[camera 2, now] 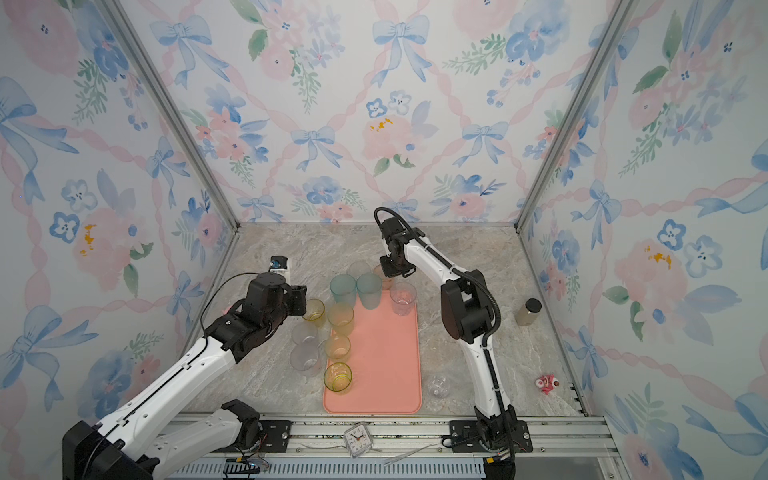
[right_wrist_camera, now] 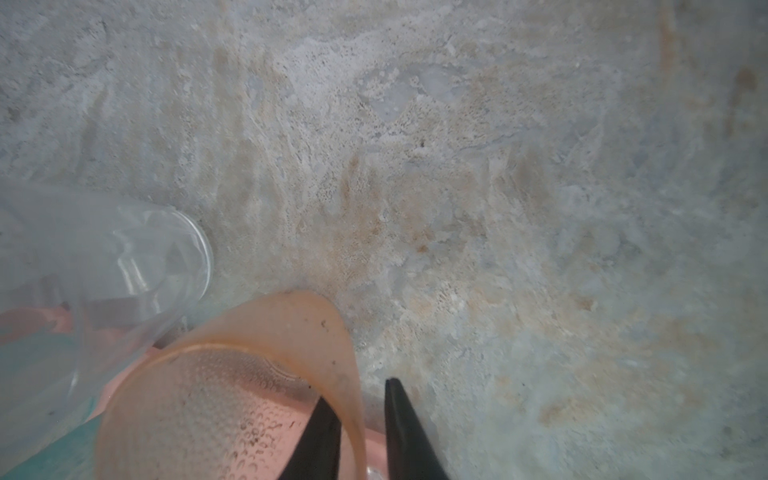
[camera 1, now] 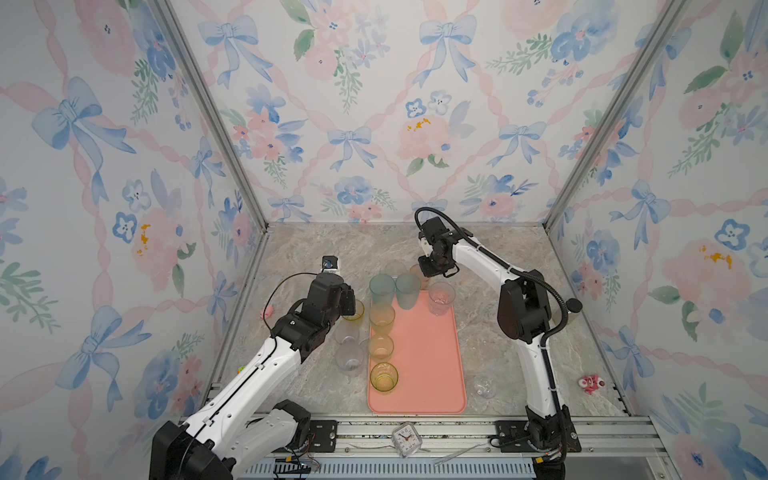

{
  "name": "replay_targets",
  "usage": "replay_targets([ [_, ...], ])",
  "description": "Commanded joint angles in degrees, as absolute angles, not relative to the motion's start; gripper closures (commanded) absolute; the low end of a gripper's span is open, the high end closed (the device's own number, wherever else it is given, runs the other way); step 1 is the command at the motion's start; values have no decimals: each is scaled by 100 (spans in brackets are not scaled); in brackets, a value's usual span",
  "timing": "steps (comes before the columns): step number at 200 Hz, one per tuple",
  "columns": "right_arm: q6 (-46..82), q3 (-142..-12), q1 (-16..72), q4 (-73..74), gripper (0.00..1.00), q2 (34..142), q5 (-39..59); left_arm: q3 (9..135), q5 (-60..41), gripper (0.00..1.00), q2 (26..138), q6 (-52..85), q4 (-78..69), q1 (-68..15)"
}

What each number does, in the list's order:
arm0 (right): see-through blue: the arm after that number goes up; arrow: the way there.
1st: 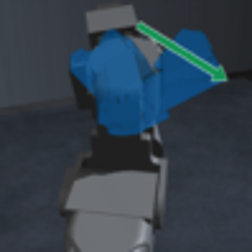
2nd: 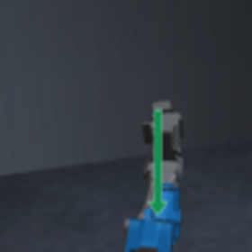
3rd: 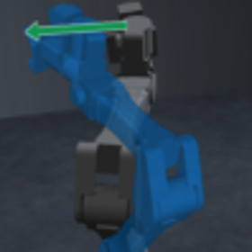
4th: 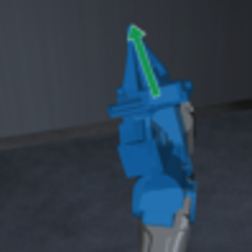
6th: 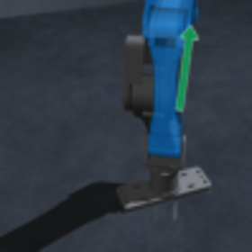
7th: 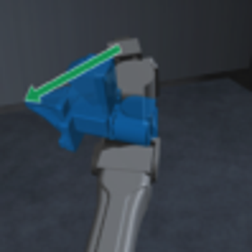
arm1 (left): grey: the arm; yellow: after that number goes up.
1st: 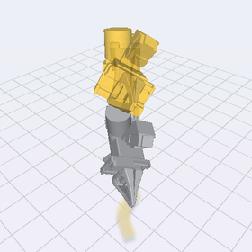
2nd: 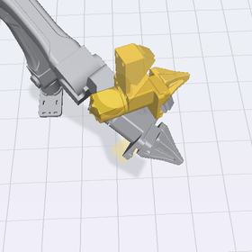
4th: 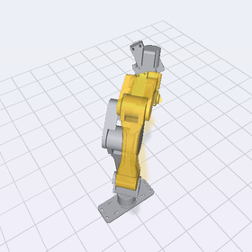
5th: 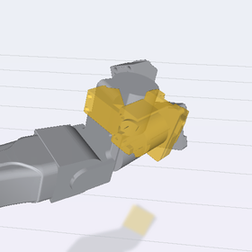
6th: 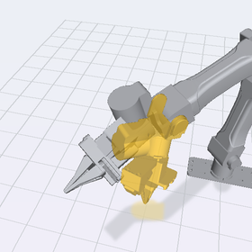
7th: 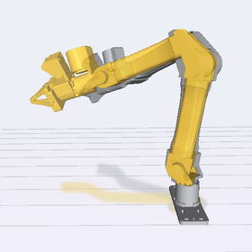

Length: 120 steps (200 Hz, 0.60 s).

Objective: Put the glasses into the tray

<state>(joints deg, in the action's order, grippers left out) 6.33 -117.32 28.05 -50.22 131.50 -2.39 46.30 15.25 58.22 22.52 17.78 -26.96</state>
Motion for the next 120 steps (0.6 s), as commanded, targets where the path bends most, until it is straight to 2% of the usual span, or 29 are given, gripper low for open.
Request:
replay_targets([
  [1,563,-11899,2764,-5159,77,13142,-352,4594,1424,64,5875,2136,1697,-2646],
  [72,550,-11839,2786,-5091,93,13039,-351,4574,1385,64,5924,2127,1679,-2611],
  [120,545,-11703,2777,-4890,98,12821,-582,4537,1337,64,5920,2118,1679,-2596],
])
